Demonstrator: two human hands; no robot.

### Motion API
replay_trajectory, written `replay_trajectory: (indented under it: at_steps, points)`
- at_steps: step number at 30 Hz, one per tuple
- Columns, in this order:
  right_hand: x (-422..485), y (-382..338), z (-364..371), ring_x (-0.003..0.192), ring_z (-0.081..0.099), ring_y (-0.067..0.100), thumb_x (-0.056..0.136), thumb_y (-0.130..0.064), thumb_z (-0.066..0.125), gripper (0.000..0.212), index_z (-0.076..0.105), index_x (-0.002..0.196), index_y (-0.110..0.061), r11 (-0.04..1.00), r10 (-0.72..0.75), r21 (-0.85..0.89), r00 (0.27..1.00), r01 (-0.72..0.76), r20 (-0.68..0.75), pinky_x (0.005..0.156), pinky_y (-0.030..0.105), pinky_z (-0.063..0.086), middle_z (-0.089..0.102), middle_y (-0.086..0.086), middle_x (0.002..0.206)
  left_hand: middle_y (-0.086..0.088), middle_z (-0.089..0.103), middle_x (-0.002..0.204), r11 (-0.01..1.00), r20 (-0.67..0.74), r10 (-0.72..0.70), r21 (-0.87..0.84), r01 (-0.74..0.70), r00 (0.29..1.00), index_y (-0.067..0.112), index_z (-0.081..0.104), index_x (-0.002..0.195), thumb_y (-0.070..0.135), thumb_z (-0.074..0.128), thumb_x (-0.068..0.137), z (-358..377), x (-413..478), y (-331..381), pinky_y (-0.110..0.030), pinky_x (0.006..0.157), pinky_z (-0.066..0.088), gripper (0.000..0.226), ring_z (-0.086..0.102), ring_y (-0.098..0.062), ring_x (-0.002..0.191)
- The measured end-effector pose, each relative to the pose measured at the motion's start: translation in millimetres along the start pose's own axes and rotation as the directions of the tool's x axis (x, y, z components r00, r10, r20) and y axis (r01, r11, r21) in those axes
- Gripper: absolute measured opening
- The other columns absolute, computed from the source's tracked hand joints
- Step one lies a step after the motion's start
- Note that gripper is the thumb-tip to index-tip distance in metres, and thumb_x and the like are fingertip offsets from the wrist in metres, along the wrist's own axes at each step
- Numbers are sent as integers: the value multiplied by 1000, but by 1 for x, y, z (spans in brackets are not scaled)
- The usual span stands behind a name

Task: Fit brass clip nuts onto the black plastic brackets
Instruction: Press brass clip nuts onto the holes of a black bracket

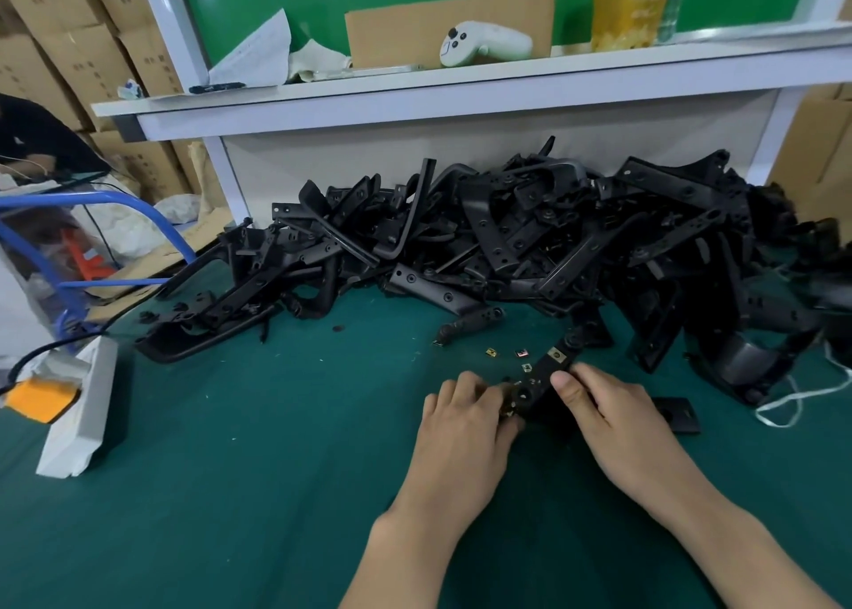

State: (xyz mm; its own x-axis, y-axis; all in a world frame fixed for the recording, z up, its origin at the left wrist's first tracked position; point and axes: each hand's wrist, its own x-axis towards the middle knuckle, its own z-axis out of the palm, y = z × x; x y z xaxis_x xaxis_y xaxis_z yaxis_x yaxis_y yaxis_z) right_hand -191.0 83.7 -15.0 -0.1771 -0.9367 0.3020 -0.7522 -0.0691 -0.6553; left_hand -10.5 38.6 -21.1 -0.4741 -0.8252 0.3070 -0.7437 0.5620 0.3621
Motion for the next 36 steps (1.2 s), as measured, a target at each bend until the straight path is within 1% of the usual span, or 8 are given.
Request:
replay_trajectory:
  at_steps: [11, 15, 18, 24, 28, 30, 32, 36]
  points:
    - [-2, -2, -1, 79, 57, 3, 101, -56, 36, 38, 53, 80, -29, 999, 38, 25, 999, -37, -27, 82, 32, 40, 62, -14, 78, 5, 52, 113, 1000, -30, -5, 20, 6, 1000, 23, 59, 114, 44, 48, 103, -1, 0, 1, -34, 92, 39, 27, 49, -19, 102]
    - [-2, -2, -2, 71, 55, 8, 101, -51, 41, 39, 52, 75, -25, 997, 63, 42, 996, -60, -70, 75, 30, 35, 59, -11, 69, 6, 53, 114, 1000, -46, -6, -9, 6, 999, 27, 60, 119, 45, 47, 103, -2, 0, 2, -34, 94, 41, 28, 51, -17, 103]
    - [-1, -2, -3, 71, 56, 8, 101, -49, 41, 39, 56, 77, -23, 997, 68, 45, 994, -64, -89, 75, 33, 37, 61, -11, 69, 7, 53, 117, 1000, -53, -10, -22, 9, 999, 28, 60, 124, 44, 46, 104, -2, 0, 3, -33, 95, 41, 29, 52, -16, 105]
    - [-2, -1, -2, 73, 55, 8, 101, -52, 41, 34, 53, 75, -33, 996, 72, 59, 995, -68, -66, 73, 30, 33, 59, -29, 79, 11, 59, 117, 997, -144, 2, -71, -13, 990, 29, 62, 123, 35, 47, 106, -3, 0, 5, -32, 95, 40, 24, 56, -14, 104]
    - [-2, -1, 0, 67, 51, 9, 101, -53, 41, 31, 47, 73, -41, 996, 50, 72, 997, -46, -56, 66, 28, 30, 57, -27, 73, 13, 59, 112, 989, -245, -20, -144, -16, 969, 28, 68, 118, 29, 53, 104, -3, 1, 6, -27, 91, 39, 21, 53, -9, 99]
    - [-2, 0, 1, 68, 51, 9, 101, -53, 42, 33, 47, 73, -36, 997, 42, 73, 998, -38, -54, 66, 29, 31, 58, -24, 74, 20, 57, 104, 938, -224, -118, -344, 35, 967, 34, 69, 115, 31, 52, 104, -6, 2, 8, -18, 88, 39, 20, 53, -2, 98]
    - [-2, 1, 1, 71, 53, 11, 101, -54, 42, 36, 50, 75, -29, 996, 30, 82, 998, -25, -57, 68, 31, 33, 59, -20, 75, 24, 58, 100, 801, -129, -217, -591, 101, 968, 43, 67, 107, 28, 51, 105, -10, 4, 13, -9, 82, 41, 22, 57, 2, 98]
    - [-2, 3, 0, 83, 59, 12, 101, -57, 40, 37, 57, 85, -28, 996, 8, 88, 998, -3, -60, 79, 37, 45, 64, -16, 81, 24, 69, 98, 554, 20, -282, -813, 180, 959, 43, 73, 100, 27, 52, 105, -18, 6, 18, -5, 80, 43, 27, 63, 7, 92]
